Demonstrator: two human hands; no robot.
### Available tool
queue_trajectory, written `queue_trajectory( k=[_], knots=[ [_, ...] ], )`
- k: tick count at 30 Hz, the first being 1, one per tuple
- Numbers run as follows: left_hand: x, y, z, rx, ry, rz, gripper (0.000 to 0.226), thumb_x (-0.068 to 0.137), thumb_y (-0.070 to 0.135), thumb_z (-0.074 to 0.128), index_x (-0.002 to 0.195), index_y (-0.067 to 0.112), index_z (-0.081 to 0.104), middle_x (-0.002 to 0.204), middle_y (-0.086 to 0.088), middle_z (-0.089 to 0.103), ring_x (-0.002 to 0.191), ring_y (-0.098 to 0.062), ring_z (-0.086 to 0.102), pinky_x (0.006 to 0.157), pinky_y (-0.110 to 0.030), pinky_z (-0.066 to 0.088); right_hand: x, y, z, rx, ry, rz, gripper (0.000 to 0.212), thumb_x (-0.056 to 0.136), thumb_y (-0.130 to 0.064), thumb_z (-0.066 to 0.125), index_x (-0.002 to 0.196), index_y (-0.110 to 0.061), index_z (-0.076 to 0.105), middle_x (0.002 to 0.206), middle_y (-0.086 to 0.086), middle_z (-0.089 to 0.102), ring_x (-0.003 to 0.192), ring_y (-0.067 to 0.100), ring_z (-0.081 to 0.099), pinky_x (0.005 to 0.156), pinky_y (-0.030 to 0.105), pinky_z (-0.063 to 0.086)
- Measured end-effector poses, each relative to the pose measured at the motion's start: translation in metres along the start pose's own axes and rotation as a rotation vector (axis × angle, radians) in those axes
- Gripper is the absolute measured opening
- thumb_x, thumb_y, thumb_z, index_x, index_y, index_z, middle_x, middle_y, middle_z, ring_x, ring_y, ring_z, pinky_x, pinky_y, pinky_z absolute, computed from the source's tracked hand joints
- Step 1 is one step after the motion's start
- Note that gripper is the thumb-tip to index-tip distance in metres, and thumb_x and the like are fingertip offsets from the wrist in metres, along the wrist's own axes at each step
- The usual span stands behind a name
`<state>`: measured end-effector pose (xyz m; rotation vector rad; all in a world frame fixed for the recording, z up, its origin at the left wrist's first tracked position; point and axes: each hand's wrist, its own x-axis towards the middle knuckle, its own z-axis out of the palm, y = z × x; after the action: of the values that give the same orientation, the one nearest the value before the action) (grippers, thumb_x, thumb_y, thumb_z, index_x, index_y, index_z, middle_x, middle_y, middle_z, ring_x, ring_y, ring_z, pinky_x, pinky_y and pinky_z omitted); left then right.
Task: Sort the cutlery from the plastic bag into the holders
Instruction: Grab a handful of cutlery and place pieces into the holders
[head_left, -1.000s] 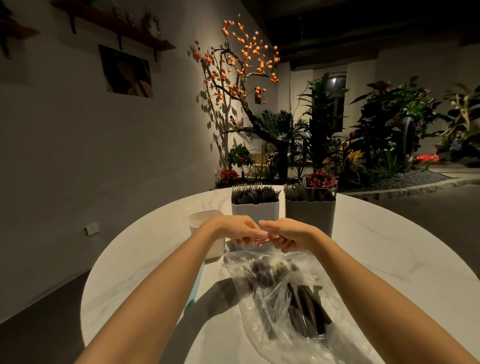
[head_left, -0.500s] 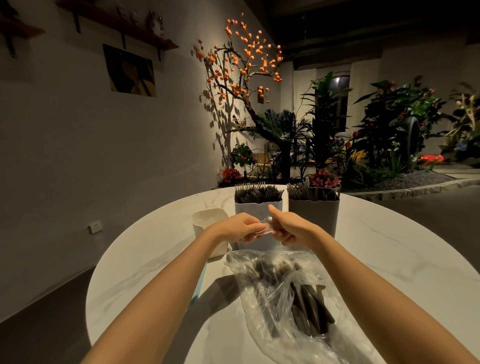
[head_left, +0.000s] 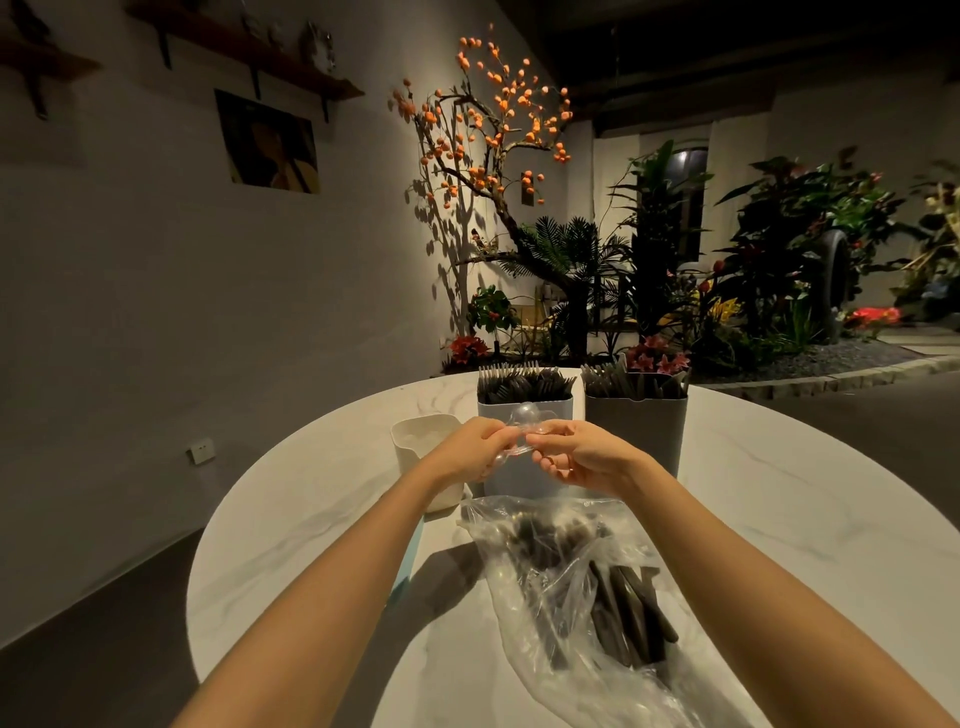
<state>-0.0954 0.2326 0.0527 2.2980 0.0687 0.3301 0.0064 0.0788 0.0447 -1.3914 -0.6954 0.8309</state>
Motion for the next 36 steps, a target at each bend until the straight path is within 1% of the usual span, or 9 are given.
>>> queue_trajectory(
  k=[5,9,12,15,20,25,28,31,36],
  knots=[
    [-0.004,-0.008,-0.006,-0.05,0.069,-0.045,0.038,0.105,0.026,0.034,0.072,0.012,0.046,0.054,0.001,0.044,0.046,-0.008,0.042,0.045,-0.015,0.035,-0.001,0.003,-0.002,-0.011,0.061,0.012,0.012,0.09,-0.017,0.065,0.1,-0.011,0.066,0.072,0.002,0.064,0.057,0.008,0.055,0.055,0.016,0.046],
    [-0.005,-0.014,-0.006,-0.207,0.18,-0.103,0.037,0.105,0.026,0.034,0.072,0.014,0.046,0.056,0.001,0.036,0.042,-0.005,0.03,0.042,-0.015,0.027,0.0,0.006,0.003,0.089,0.148,-0.069,0.013,0.092,-0.016,0.063,0.101,-0.009,0.068,0.073,0.001,0.065,0.058,0.007,0.056,0.053,0.015,0.047],
    [-0.004,-0.017,-0.005,-0.246,0.254,-0.102,0.03,0.105,0.025,0.033,0.087,0.014,0.055,0.058,0.002,0.036,0.047,-0.007,0.03,0.043,-0.014,0.028,0.002,0.005,0.012,0.134,0.181,-0.167,0.01,0.091,-0.015,0.063,0.1,-0.01,0.066,0.073,0.0,0.07,0.061,0.006,0.062,0.057,0.017,0.049],
    [-0.004,-0.018,-0.004,-0.311,0.294,-0.124,0.026,0.106,0.025,0.031,0.102,0.017,0.055,0.059,0.003,0.037,0.048,-0.007,0.031,0.043,-0.016,0.028,0.004,0.004,0.026,0.014,0.252,-0.315,0.005,0.093,-0.014,0.061,0.097,-0.01,0.062,0.08,0.002,0.073,0.068,0.009,0.068,0.065,0.022,0.051],
    [-0.007,-0.02,-0.004,-0.387,0.326,-0.214,0.029,0.106,0.022,0.024,0.082,0.015,0.039,0.06,-0.002,0.035,0.048,-0.011,0.029,0.046,-0.022,0.026,0.014,0.01,0.05,-0.106,0.296,-0.43,0.007,0.101,-0.013,0.047,0.105,-0.008,0.05,0.086,0.003,0.073,0.069,0.014,0.068,0.066,0.024,0.055],
    [-0.012,-0.024,-0.004,-0.419,0.348,-0.253,0.034,0.106,0.025,0.021,0.077,0.015,0.036,0.06,-0.001,0.034,0.048,-0.009,0.028,0.045,-0.021,0.025,0.039,0.019,0.07,-0.293,0.401,-0.416,0.027,0.101,-0.008,0.039,0.122,-0.005,0.055,0.081,0.001,0.069,0.064,0.015,0.062,0.062,0.025,0.055],
    [-0.015,-0.029,-0.003,-0.464,0.364,-0.256,0.035,0.107,0.031,0.021,0.084,0.015,0.042,0.061,-0.001,0.036,0.049,-0.008,0.029,0.048,-0.021,0.027,0.049,0.027,0.079,-0.597,0.542,-0.454,0.027,0.098,-0.019,0.046,0.117,-0.015,0.065,0.075,-0.01,0.071,0.062,0.01,0.067,0.072,0.036,0.057],
    [-0.014,-0.034,-0.005,-0.434,0.396,-0.281,0.033,0.106,0.035,0.021,0.101,0.013,0.044,0.066,-0.001,0.041,0.052,-0.007,0.035,0.047,-0.019,0.033,0.053,0.032,0.091,-0.83,0.561,-0.447,0.026,0.097,-0.031,0.046,0.108,-0.025,0.069,0.082,-0.008,0.072,0.069,0.014,0.069,0.074,0.037,0.055],
    [-0.013,-0.047,-0.011,-0.26,0.488,-0.283,0.034,0.106,0.036,0.023,0.111,0.013,0.049,0.088,-0.002,0.054,0.072,-0.009,0.049,0.058,-0.02,0.041,0.064,0.035,0.098,-0.706,0.417,-0.385,0.025,0.097,-0.024,0.047,0.083,-0.015,0.066,0.073,0.0,0.071,0.056,0.017,0.064,0.067,0.038,0.057]
  ],
)
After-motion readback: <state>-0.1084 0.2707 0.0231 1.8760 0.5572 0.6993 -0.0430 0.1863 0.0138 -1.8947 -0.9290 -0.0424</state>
